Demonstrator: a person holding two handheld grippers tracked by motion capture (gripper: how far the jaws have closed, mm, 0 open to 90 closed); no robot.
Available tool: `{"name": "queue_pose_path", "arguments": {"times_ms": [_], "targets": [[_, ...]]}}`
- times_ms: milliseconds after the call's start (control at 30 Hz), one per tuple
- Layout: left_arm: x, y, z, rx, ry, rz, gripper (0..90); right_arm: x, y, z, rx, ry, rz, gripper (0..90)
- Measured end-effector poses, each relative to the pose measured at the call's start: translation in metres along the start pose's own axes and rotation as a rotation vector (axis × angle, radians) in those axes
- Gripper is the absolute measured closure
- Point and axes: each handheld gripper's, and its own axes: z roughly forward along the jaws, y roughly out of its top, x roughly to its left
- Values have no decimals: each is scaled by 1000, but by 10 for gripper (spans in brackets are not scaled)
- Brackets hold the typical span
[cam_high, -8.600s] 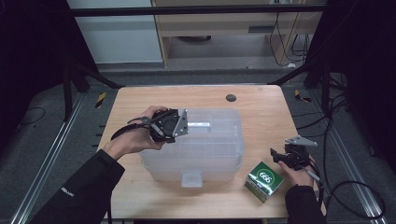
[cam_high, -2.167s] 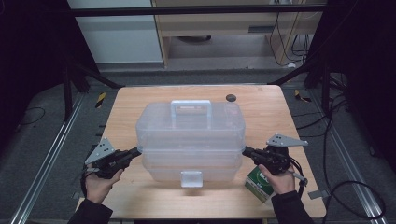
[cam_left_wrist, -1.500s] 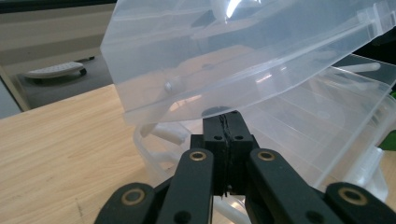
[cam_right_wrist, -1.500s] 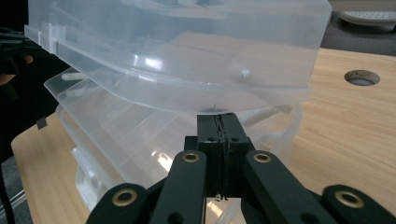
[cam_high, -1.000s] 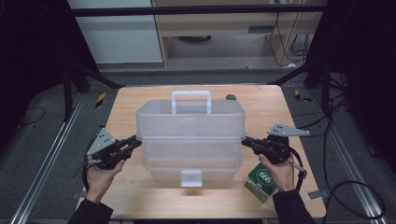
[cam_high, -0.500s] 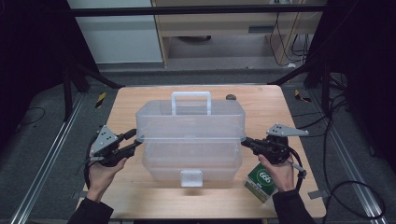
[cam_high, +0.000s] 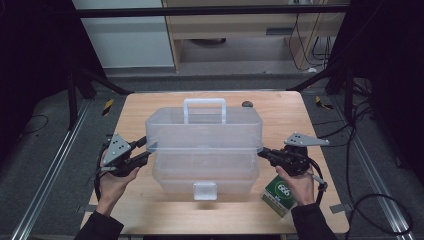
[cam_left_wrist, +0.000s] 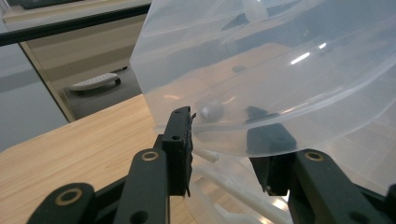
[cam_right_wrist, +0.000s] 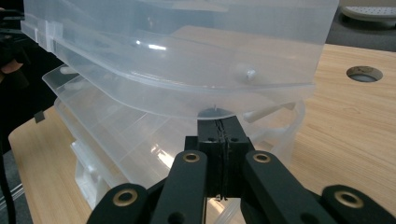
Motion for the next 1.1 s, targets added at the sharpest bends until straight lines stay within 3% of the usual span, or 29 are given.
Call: {"name": "queue_pose_path", "arguments": {"times_ms": [100, 367, 433, 800, 1100], "targets": [[1, 0, -1, 0, -10, -14, 605, 1, 0, 0, 4, -4, -5, 868], [1, 1, -1, 4, -8, -19, 605, 0, -4, 1, 40, -75, -25, 743], [1, 1, -1, 5, -7, -23, 605, 0, -10, 6, 94, -93, -18, 712], [1, 1, -1, 8, -8, -31, 605, -3, -26, 16, 206, -103, -5, 746], [2, 4, -1, 15, -2, -41, 612, -1, -27, 21, 227, -104, 6, 767]]}}
